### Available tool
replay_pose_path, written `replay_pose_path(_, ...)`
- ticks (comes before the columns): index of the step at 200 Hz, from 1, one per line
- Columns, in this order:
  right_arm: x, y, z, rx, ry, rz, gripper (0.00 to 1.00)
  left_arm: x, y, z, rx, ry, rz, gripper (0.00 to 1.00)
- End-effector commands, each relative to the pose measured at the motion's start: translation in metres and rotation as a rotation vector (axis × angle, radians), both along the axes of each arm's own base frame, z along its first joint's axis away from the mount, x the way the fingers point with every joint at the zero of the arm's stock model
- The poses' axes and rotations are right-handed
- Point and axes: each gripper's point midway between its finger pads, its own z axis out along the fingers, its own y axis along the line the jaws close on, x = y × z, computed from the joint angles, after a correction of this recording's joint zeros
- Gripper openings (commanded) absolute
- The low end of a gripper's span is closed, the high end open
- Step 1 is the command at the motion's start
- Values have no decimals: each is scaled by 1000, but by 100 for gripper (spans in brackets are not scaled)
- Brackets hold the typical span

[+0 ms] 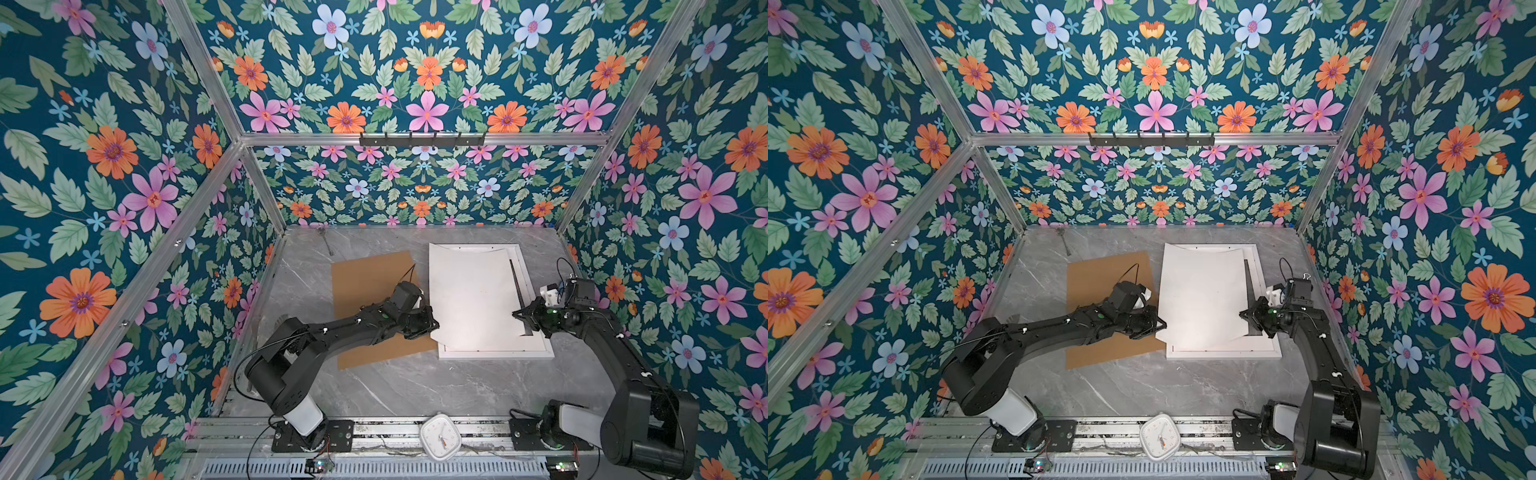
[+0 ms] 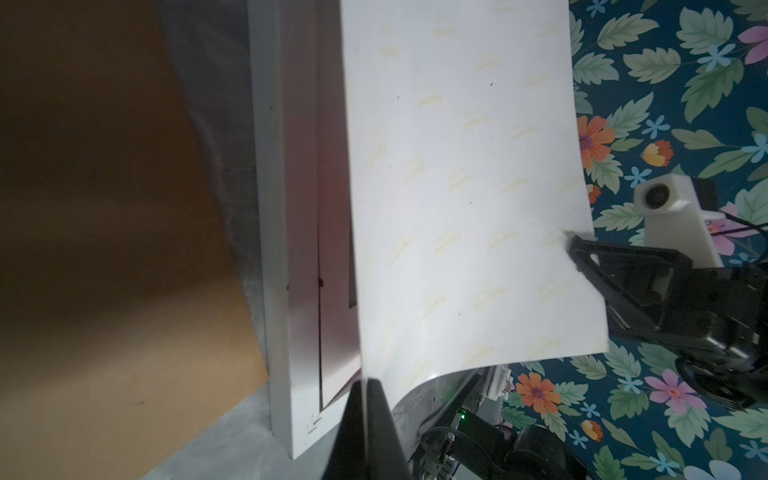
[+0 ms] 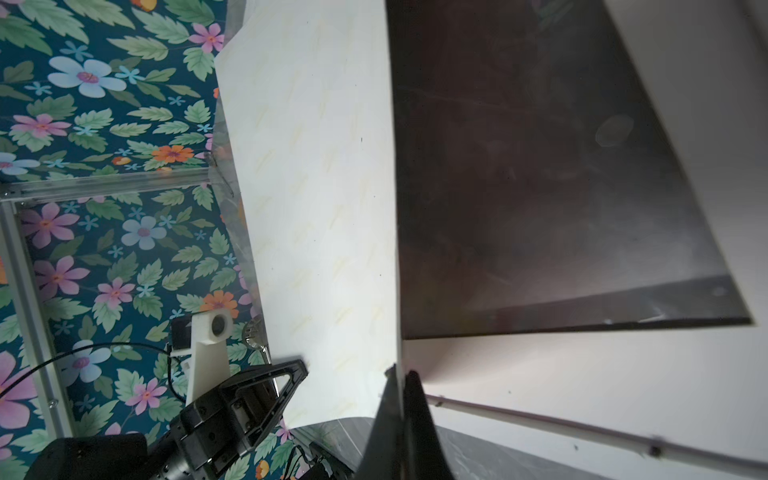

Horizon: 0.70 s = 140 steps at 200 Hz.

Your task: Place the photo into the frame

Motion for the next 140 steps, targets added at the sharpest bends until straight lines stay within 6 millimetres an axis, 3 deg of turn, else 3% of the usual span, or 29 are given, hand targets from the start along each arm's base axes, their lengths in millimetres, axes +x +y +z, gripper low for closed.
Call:
replay_pose_path(1,-2,-7,-4,-38,1,15,0,7,-13,10,-53,-34,3,0)
replay_pose_path(58,15,-12,-4,-34,-14,3,0,13,-21,13,-68,-52,6,0)
replay_pose_path(107,14,-20,7,-86,-33,-11,0,12,-22,18,-76,-64,0,0)
replay_pose_path(140,18,-26,3,-91,-19,-28,0,15,-29,17,-78,-61,-9,0)
